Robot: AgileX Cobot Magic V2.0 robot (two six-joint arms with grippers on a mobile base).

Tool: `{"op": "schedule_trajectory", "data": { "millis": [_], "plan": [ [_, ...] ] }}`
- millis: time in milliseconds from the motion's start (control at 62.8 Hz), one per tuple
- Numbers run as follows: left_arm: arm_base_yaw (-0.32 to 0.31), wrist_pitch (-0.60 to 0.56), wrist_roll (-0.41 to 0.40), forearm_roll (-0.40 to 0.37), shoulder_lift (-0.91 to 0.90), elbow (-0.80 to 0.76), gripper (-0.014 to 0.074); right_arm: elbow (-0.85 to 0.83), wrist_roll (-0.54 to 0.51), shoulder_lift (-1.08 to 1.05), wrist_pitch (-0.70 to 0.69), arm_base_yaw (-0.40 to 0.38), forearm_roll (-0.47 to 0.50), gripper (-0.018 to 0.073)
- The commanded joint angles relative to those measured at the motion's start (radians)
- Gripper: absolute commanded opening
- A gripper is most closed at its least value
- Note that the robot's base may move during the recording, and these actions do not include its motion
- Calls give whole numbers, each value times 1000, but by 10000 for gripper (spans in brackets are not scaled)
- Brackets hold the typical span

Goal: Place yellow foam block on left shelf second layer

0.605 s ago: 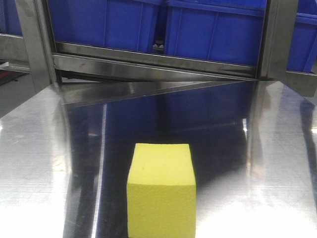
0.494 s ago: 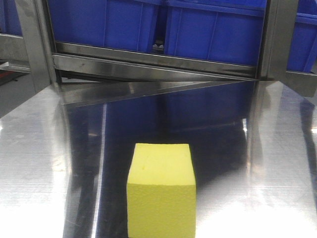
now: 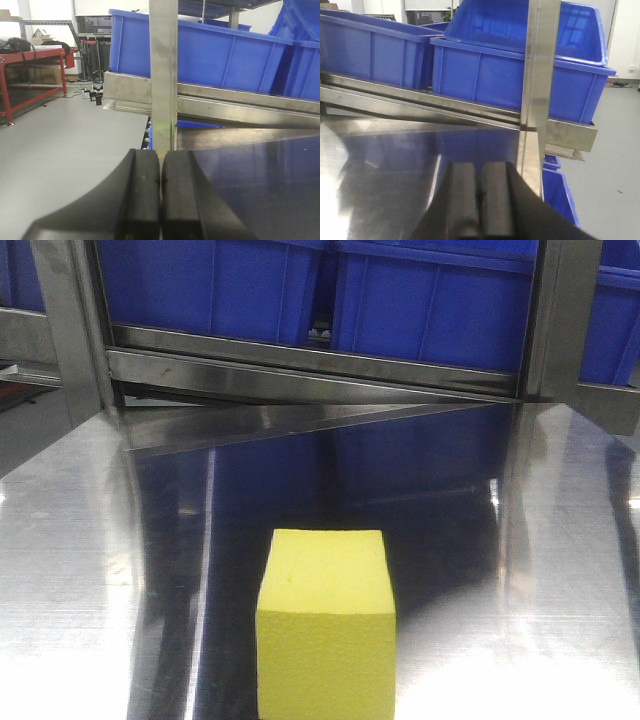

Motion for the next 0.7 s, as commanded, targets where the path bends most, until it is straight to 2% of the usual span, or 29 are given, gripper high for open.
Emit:
{"op": "schedule_trajectory", "data": {
  "millis": [0, 255, 414, 510, 685],
  "plan": [
    [-5, -81, -3, -6, -18, 27, 124, -24, -2, -19, -66, -3, -10, 55],
    [-5, -81, -3, -6, -18, 27, 124, -30, -2, -19, -29, -3, -10, 55],
    [-5, -81, -3, -6, -18, 27, 124, -107, -2, 8, 120, -3, -10, 55],
    [-5, -81, -3, -6, -18, 27, 124, -163, -2, 72, 189, -3, -10, 55],
    [-5, -81, -3, -6, -18, 27, 124, -232, -1, 257, 197, -3, -10, 55]
  ]
}}
